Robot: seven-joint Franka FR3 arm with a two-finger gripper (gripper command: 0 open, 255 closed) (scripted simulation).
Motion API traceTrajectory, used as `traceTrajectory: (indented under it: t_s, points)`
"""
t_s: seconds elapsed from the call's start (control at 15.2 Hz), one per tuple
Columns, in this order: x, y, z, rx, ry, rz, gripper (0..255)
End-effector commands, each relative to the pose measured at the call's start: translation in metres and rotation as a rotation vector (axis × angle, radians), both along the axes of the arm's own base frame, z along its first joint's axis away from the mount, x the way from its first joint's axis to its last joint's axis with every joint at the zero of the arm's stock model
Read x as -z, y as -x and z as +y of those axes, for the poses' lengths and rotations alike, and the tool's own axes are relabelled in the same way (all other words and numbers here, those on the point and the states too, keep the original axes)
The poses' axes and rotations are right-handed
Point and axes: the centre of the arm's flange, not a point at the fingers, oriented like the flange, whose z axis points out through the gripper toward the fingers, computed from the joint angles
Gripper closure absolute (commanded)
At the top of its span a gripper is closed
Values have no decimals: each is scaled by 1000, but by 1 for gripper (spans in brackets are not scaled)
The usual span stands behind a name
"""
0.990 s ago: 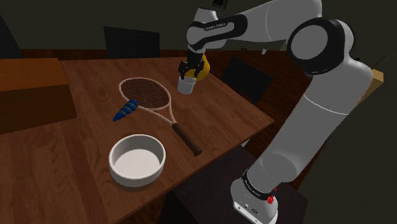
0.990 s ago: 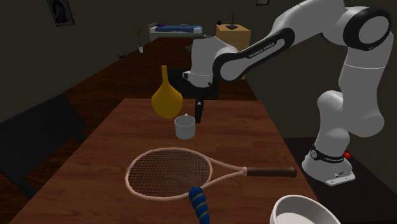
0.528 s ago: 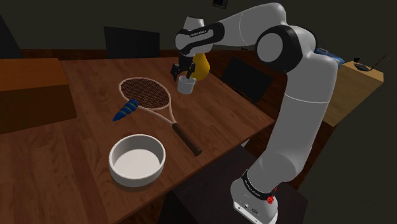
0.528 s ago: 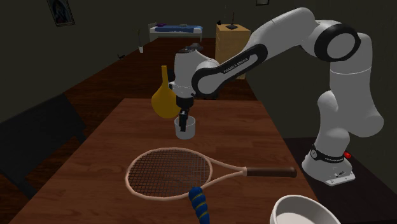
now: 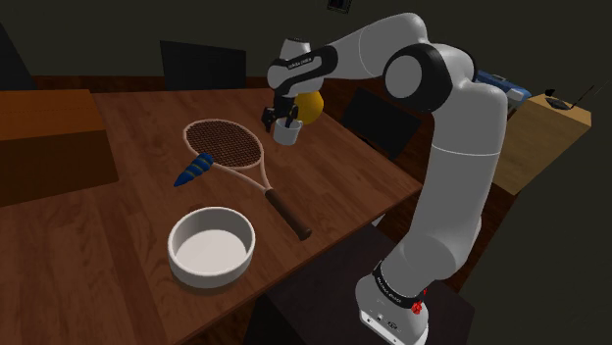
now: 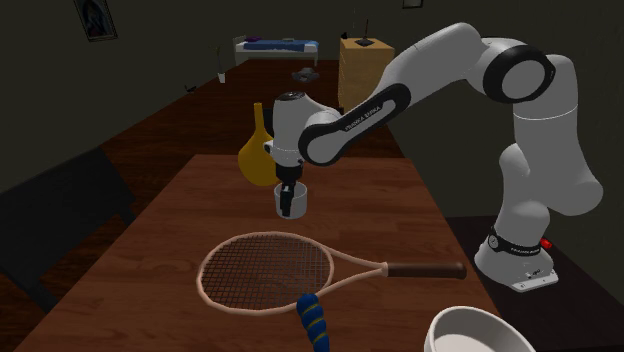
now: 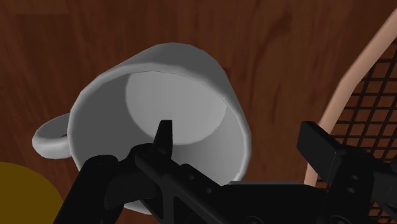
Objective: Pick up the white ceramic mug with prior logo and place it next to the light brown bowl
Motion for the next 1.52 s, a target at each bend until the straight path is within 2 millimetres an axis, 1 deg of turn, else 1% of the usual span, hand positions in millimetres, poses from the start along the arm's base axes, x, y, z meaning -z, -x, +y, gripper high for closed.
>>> traceTrajectory:
  t_s: [0.0,0.33,0.4,0.99,1.45]
  points:
    - [2,1,0,0,0,-1,0]
    - [2,1,0,0,0,-1,0]
    - [2,1,0,0,0,-1,255]
    - [2,1,0,0,0,-1,255]
    - [-35,1,0,0,0,-1,255]
